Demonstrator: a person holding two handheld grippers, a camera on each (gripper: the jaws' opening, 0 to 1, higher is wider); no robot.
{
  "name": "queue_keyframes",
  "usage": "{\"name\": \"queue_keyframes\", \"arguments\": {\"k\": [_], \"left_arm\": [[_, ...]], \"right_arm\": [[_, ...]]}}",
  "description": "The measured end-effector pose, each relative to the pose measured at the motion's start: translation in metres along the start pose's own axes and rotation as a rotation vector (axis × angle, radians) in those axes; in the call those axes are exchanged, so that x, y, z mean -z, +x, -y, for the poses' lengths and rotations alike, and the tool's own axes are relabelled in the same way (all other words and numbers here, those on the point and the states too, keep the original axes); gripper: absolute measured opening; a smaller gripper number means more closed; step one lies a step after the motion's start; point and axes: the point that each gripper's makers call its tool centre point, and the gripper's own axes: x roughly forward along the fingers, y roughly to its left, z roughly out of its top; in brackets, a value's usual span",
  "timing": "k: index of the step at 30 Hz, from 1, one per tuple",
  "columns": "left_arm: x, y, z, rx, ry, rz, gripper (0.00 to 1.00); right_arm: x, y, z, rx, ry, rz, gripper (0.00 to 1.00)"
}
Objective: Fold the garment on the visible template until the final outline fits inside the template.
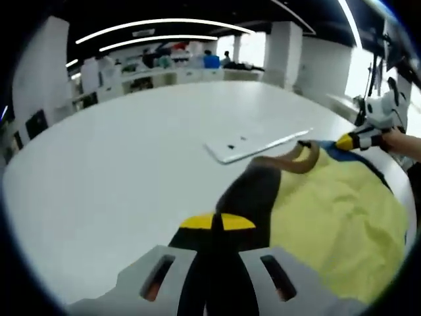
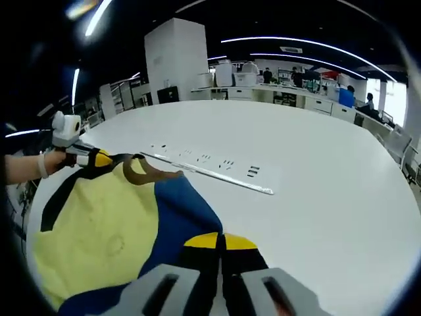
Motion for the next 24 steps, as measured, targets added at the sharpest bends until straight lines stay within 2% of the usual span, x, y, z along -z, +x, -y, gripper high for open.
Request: {"name": "queue_keyframes", "arguments": {"k": [3, 6, 8, 12, 17, 19, 24], "left_arm": [[0.001, -0.002, 0.002, 0.007, 0.017, 0.009, 0.01], [0.000, -0.005, 0.004, -0.002, 0.041, 0.019, 0.19], [-0.001, -0.006, 0.007, 0.002, 0.049, 0.034, 0.28], [-0.003, -0.011, 0.015, 0.017, 0.052, 0.046, 0.40], [-0.005, -0.017, 0.028, 0.062, 0.049, 0.044, 0.66], [-0.007, -0.022, 0.035, 0.086, 0.040, 0.052, 0.79], [-0.009, -0.038, 0.046, 0.109, 0.028, 0.057, 0.93]], "right_arm": [[0.001, -0.001, -0.002, -0.009, 0.011, 0.000, 0.00], [0.000, -0.003, -0.001, -0.007, -0.002, 0.010, 0.01], [-0.004, -0.004, -0.002, -0.019, 0.029, 0.035, 0.14], [-0.010, -0.009, -0.005, -0.022, 0.021, 0.074, 0.37], [-0.007, -0.014, -0.012, -0.030, 0.001, 0.077, 0.66], [-0.006, -0.016, -0.016, -0.036, -0.006, 0.079, 0.73], [-0.003, -0.027, -0.032, -0.059, 0.004, 0.083, 0.93]]}}
